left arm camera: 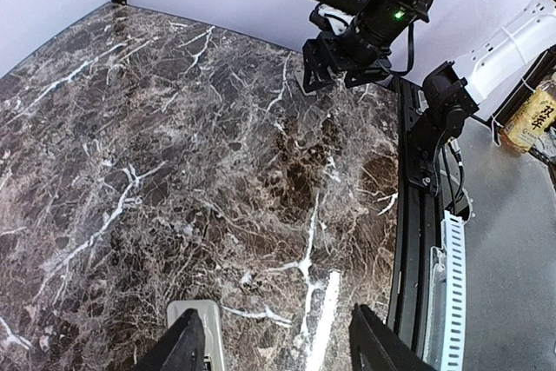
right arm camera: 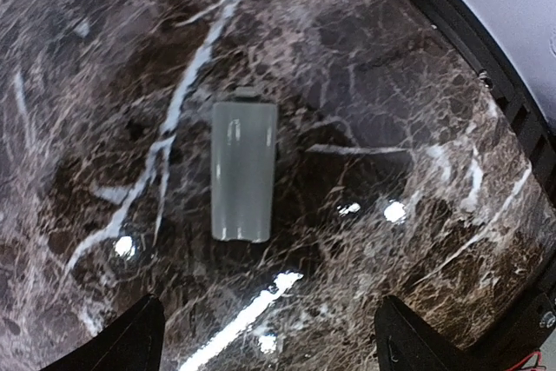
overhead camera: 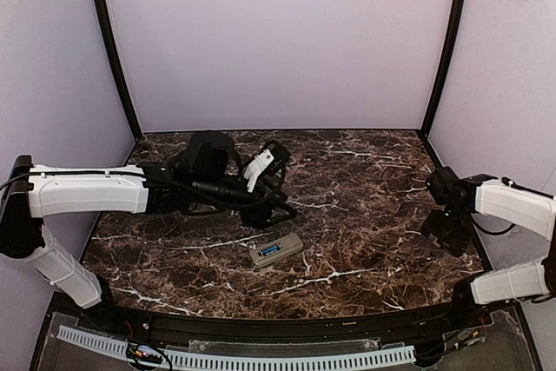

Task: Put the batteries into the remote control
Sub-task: Move the right arm with the battery cover to the center of the board.

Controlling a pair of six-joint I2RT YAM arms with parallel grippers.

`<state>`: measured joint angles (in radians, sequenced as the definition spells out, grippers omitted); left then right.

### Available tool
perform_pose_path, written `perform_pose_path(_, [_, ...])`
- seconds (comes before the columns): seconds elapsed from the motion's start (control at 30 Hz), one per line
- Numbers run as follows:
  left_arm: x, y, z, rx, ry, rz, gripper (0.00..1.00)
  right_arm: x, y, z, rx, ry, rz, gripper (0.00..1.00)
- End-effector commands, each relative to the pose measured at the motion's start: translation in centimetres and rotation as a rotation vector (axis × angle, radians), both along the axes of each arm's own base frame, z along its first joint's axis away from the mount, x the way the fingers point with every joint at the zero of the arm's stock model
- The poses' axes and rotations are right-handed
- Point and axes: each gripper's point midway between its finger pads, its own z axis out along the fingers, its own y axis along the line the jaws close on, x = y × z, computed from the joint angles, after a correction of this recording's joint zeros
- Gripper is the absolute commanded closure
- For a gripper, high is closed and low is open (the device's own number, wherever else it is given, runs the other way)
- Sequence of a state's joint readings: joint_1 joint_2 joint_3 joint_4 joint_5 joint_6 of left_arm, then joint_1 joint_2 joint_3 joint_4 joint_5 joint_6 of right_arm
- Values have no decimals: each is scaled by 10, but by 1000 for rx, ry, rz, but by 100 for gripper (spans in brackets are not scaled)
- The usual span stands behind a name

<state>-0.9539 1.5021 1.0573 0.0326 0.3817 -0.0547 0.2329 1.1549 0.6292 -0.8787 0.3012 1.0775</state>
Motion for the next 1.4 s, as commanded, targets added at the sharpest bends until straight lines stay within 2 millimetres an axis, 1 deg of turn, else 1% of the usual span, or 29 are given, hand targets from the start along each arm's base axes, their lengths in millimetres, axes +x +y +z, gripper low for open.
perform_pose_path(0.0, [-4,8,17,-25,-53,5,43,9,-27,3,-100,11,-82,19])
perform_pose_path(0.07, [-4,9,19,-27,-58,10,42,12,-33,-3,-102,17,-91,21])
perform_pose_path(0.13, [-3,12,22,-30,-64,16,43,19,-34,-11,-75,8,-78,24])
perform_pose_path(0.2, [-3,13,24,-33,-74,22,42,29,-34,-15,-61,-11,-63,29])
perform_pose_path(0.27, [-3,15,25,-29,-80,25,42,37,-34,-16,-56,-23,-34,35])
perform_pose_path(0.33, [-3,15,25,-25,-83,28,42,44,-33,-18,-49,-30,-9,37])
perform_pose_path(0.43, [-1,16,23,-14,-85,36,42,53,-28,-28,11,-53,30,43])
perform_pose_path(0.6, [1,17,24,-11,-92,47,42,56,-21,-44,62,-32,65,48])
perform_pose_path(0.77, [-4,20,8,27,-41,38,42,59,-14,-51,94,-11,101,52])
perform_pose_path(0.83, [-4,23,6,34,-36,43,42,65,-7,-53,124,-20,153,57])
perform_pose_path(0.9, [-4,24,5,36,-34,50,42,72,4,-54,170,-39,221,58])
perform_pose_path(0.97, [-4,25,6,32,-32,54,42,77,14,-55,218,-62,279,65])
perform_pose_path(1.03, [-3,26,8,22,-26,57,42,83,30,-55,282,-90,360,73])
perform_pose_path(1.1, [-3,27,7,17,-18,58,42,89,45,-53,311,-103,451,77])
perform_pose_path(1.17, [-2,29,5,16,-10,60,42,94,63,-52,326,-96,551,77])
perform_pose_path(1.23, [-2,29,3,16,6,60,42,95,80,-52,321,-66,652,75])
perform_pose_path(1.37, [-3,34,-4,19,44,73,42,92,102,-57,336,-31,759,69])
